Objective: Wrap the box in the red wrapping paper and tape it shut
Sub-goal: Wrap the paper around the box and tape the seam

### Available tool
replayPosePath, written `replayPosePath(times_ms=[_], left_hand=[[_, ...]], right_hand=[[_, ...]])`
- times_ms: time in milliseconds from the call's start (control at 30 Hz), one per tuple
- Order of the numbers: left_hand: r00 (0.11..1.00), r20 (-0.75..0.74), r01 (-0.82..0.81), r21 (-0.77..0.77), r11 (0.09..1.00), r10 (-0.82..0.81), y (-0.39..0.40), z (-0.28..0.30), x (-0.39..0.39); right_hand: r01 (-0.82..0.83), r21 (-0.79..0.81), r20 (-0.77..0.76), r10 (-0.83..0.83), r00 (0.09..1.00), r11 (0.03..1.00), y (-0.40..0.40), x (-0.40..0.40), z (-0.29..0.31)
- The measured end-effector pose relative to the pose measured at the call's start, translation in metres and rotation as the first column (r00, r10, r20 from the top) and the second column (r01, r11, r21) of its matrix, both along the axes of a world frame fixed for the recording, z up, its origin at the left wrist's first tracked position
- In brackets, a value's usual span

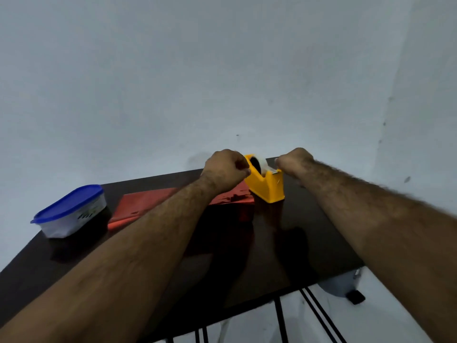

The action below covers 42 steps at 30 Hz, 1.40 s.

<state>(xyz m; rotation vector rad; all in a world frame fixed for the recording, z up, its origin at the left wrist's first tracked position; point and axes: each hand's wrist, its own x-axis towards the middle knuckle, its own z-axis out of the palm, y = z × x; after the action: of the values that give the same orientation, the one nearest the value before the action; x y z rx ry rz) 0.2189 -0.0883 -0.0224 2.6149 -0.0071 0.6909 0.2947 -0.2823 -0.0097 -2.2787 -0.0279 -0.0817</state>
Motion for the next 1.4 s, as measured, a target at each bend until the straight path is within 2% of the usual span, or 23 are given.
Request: replayPosePath(times_ms=[100, 200, 367, 467, 667, 833, 967, 1033, 1167, 1267, 1333, 1400], left_hand=[[0.995, -0.093, 0.036, 0.065, 0.997, -0.03, -0.018, 0.003, 0.026], [0.982, -0.182, -0.022, 0.133, 0.991, 0.046, -0.032, 0.0, 0.051], [0.955, -0.248, -0.121, 0.165, 0.979, 0.16, -0.045, -0.016, 0.078], [0.958, -0.224, -0.149, 0.139, 0.979, 0.177, -0.047, -0.022, 0.083], [0.959, -0.228, -0.138, 0.137, 0.981, 0.167, -0.046, -0.027, 0.082], [0.959, -0.212, -0.15, 0.193, 0.97, 0.191, -0.049, -0.026, 0.08], [0.957, -0.213, -0.151, 0.208, 0.966, 0.196, -0.051, -0.024, 0.075], [0.956, -0.213, -0.162, 0.194, 0.968, 0.203, -0.051, -0.024, 0.073], [0.951, -0.218, -0.178, 0.196, 0.964, 0.22, -0.054, -0.023, 0.07], [0.946, -0.224, -0.183, 0.219, 0.958, 0.232, -0.055, -0.022, 0.07], [0.94, -0.251, -0.175, 0.226, 0.958, 0.231, -0.056, -0.018, 0.068], [0.937, -0.278, -0.166, 0.172, 0.971, 0.21, -0.054, -0.011, 0.066]], right_hand=[[0.011, -0.072, -0.011, -0.012, 1.0, 0.997, 0.001, 0.011, 0.002], [-0.087, -0.164, -0.153, 0.062, 0.986, 0.983, 0.003, 0.018, 0.01], [-0.122, -0.054, -0.356, 0.095, 0.929, 0.991, 0.01, 0.026, 0.015], [-0.127, -0.008, -0.395, 0.113, 0.911, 0.992, 0.012, 0.025, 0.016], [-0.095, 0.222, -0.372, 0.175, 0.912, 0.97, 0.014, 0.023, 0.016], [-0.075, 0.344, -0.336, 0.197, 0.921, 0.936, 0.002, 0.012, 0.01], [-0.046, 0.369, -0.353, 0.186, 0.917, 0.928, -0.009, 0.004, -0.004], [-0.014, 0.345, -0.36, 0.146, 0.922, 0.938, -0.01, 0.007, -0.014], [0.084, 0.396, -0.338, 0.06, 0.939, 0.914, -0.009, 0.007, -0.027], [0.082, 0.33, -0.307, 0.025, 0.951, 0.94, -0.014, 0.003, -0.047], [0.154, 0.412, -0.282, -0.035, 0.959, 0.898, -0.019, 0.003, -0.059], [0.168, 0.532, -0.261, -0.028, 0.965, 0.83, -0.023, 0.007, -0.059]])
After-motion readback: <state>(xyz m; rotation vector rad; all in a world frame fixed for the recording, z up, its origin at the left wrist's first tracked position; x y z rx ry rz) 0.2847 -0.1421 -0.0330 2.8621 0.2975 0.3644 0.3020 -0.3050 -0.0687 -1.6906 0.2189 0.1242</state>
